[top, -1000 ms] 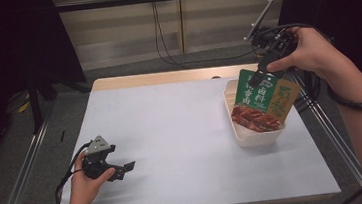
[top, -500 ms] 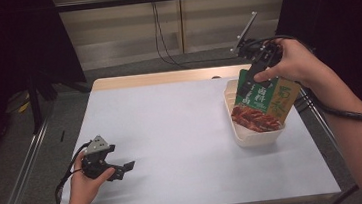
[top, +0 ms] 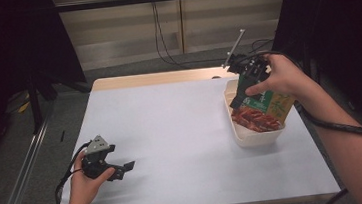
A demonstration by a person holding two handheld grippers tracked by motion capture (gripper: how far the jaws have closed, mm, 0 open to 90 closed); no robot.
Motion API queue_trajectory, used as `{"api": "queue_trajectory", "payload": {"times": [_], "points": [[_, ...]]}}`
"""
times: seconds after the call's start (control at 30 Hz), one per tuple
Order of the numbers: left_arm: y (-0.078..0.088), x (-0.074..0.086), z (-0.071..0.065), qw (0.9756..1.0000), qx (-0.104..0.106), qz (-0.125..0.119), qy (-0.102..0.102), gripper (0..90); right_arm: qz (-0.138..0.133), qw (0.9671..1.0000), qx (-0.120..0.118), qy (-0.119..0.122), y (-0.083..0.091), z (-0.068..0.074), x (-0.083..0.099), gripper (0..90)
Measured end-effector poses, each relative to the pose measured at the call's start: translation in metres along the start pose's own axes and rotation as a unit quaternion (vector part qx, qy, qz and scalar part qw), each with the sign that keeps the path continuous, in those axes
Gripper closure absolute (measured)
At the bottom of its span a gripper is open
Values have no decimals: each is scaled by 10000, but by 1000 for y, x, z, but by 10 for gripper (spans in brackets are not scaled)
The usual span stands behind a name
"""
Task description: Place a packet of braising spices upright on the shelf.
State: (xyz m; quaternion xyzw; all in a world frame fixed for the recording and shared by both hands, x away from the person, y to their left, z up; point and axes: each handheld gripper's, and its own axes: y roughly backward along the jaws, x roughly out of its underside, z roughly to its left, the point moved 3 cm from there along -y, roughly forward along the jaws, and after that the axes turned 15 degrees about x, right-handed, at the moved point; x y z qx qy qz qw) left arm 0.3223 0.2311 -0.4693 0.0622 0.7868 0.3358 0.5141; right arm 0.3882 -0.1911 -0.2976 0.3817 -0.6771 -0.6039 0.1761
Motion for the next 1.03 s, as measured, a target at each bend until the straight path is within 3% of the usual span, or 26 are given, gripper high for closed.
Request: {"api": "queue_trajectory", "payload": {"times": [0.43,0.63,1.03], "points": [[1,0,0,10000,-1,-3,-6,19,-187,9994,-165,251,-26,24,-2,146],[1,0,0,10000,-24,-1,1,19,-107,9990,-289,334,-42,33,-1,142],[0,1,1,10000,-49,79,14,19,-211,9971,-455,575,-75,60,3,133]]}}
